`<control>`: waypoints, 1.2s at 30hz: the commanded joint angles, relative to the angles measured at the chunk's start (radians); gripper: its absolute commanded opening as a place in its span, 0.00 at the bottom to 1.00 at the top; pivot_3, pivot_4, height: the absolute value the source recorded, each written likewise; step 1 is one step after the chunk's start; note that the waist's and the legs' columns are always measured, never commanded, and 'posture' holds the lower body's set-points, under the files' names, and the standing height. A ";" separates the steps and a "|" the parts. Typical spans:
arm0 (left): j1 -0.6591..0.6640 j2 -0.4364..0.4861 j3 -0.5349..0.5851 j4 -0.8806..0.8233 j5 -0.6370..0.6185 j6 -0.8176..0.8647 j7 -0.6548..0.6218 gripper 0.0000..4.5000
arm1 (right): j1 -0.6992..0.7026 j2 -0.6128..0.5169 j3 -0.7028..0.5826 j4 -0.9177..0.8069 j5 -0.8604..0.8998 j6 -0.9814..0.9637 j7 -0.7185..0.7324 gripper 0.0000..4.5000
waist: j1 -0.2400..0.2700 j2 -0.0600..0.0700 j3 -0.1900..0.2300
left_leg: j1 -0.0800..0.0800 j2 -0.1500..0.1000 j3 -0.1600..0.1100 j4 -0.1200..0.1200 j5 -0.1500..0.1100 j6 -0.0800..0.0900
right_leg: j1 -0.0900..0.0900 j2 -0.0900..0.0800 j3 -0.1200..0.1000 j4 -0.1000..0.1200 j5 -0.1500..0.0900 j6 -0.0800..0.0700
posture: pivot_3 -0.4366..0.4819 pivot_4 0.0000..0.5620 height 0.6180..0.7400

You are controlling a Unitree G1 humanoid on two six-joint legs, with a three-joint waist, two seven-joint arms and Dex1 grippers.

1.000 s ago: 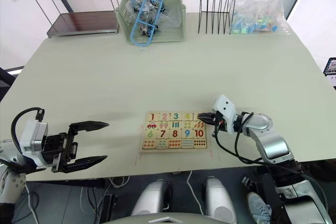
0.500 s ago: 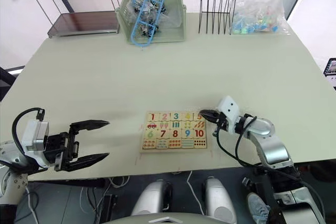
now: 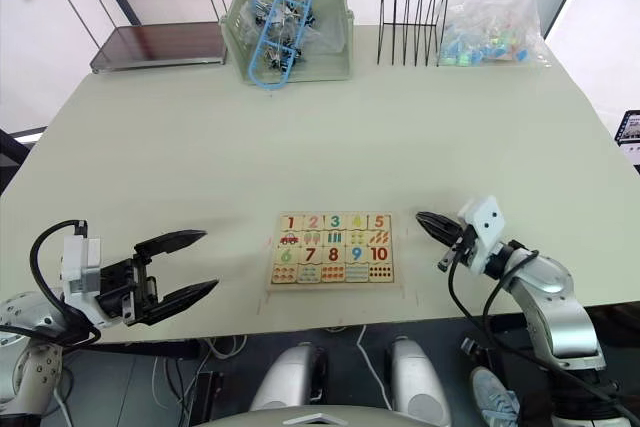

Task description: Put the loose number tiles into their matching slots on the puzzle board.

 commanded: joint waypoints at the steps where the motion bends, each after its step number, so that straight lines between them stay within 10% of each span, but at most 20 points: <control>1: 0.041 -0.049 0.034 -0.087 0.007 0.010 0.121 1.00 | 0.039 -0.005 -0.082 -0.025 0.012 -0.059 -0.031 0.41 | 0.000 0.000 0.000 | 0.000 0.000 0.000 0.000 0.000 0.000 | 0.000 0.000 0.000 0.000 0.000 0.000 | 0.48 0.27 1.00; 7: 0.115 -0.117 0.052 -0.144 0.052 0.028 0.294 1.00 | 0.131 0.003 -0.160 -0.030 0.035 -0.112 -0.046 0.99 | 0.000 0.000 0.000 | 0.001 0.000 0.000 0.000 0.000 0.000 | 0.001 0.000 0.001 0.000 0.001 -0.002 | 0.48 0.27 1.00; 26: 0.114 -0.321 0.000 -0.235 0.172 0.126 0.736 1.00 | 0.290 0.113 -0.210 -0.032 0.006 -0.214 -0.198 0.99 | 0.001 -0.001 -0.001 | 0.001 0.000 0.000 0.000 0.000 0.000 | 0.002 0.000 0.001 0.000 0.000 0.000 | 0.48 0.27 1.00; 36: 0.118 -0.328 -0.019 -0.232 0.212 0.112 0.770 1.00 | 0.282 0.160 -0.183 -0.041 -0.004 -0.216 -0.263 0.99 | 0.001 -0.001 -0.001 | 0.001 -0.001 0.000 0.000 0.000 0.000 | 0.001 0.000 0.001 0.000 0.000 0.000 | 0.48 0.27 1.00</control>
